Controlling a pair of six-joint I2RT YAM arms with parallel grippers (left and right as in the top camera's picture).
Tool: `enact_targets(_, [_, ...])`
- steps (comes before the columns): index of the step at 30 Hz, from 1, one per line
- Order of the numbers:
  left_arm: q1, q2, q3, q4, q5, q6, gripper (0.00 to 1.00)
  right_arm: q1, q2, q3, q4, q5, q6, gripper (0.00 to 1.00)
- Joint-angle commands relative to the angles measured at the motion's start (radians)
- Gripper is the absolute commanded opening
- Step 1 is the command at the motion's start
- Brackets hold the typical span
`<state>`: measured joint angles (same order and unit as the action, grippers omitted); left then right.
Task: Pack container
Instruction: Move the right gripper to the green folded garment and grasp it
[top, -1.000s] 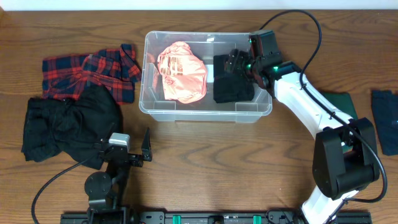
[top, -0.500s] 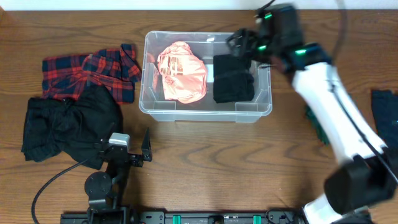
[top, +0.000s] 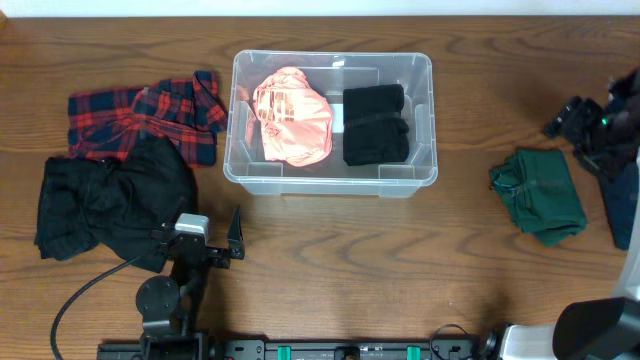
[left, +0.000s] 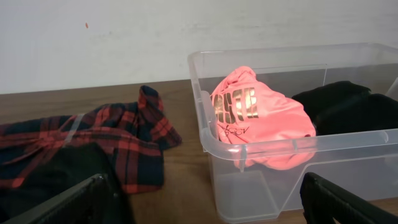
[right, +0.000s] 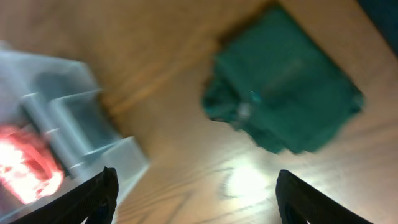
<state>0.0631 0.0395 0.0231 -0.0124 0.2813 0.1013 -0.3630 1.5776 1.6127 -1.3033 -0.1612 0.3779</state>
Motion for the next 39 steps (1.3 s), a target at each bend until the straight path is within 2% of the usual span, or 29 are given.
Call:
enact_targets(1, [0.004, -0.001, -0.019, -0.032, 0.003, -0.009, 0.98, -0.055, 0.011, -0.078, 0.015, 0.03, 0.018, 0.79])
enact_targets(11, [0.004, -0.001, -0.019, -0.032, 0.003, -0.009, 0.98, -0.09, 0.011, -0.335, 0.164, 0.134, 0.155, 0.79])
enact_targets(16, [0.004, -0.001, -0.019, -0.032, 0.003, -0.009, 0.98, -0.09, 0.011, -0.406, 0.219, 0.212, 0.255, 0.78])
enact_targets(22, [0.004, -0.001, -0.019, -0.032, 0.003, -0.009, 0.98, -0.09, 0.011, -0.486, 0.305, 0.217, 0.361, 0.77])
enact_targets(31, [0.004, -0.001, -0.019, -0.032, 0.003, -0.009, 0.98, -0.09, 0.011, -0.663, 0.551, 0.218, 0.377, 0.71])
enact_targets(35, [0.004, -0.001, -0.019, -0.032, 0.003, -0.009, 0.98, -0.09, 0.011, -0.703, 0.645, 0.217, 0.376, 0.59])
enact_targets(38, [0.004, -0.001, -0.019, -0.032, 0.003, -0.009, 0.98, -0.09, 0.011, -0.711, 0.693, 0.217, 0.328, 0.33])
enact_targets(39, [0.004, -0.001, -0.019, -0.032, 0.003, -0.009, 0.98, -0.089, 0.011, -0.711, 0.702, 0.217, 0.306, 0.27])
